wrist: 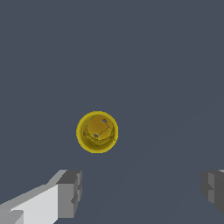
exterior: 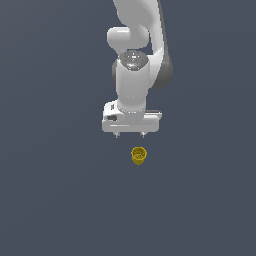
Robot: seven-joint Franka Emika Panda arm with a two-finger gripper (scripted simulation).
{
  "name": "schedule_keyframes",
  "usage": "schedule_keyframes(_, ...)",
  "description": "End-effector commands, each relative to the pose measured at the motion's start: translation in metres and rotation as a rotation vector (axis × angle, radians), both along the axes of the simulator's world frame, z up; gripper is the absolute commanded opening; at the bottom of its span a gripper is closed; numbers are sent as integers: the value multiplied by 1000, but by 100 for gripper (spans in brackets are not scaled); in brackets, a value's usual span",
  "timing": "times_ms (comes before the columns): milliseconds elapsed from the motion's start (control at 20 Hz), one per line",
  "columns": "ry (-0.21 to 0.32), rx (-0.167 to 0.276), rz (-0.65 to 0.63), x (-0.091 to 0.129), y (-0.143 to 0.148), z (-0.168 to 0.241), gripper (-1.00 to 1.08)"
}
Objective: Pick up the object and move it to a goal position.
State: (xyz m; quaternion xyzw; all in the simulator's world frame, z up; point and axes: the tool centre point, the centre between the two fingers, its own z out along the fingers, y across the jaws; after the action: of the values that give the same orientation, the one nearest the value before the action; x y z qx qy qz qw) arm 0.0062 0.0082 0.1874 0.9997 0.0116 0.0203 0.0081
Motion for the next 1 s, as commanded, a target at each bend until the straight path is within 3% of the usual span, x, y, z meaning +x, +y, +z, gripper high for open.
schedule_keyframes(0, 0, 0, 0, 0, 0, 0, 100)
schedule_keyframes(450, 48, 2, -44, -11, -4, -12, 100)
schedule_keyframes(950, 47, 0, 6, -8, 0, -19, 100)
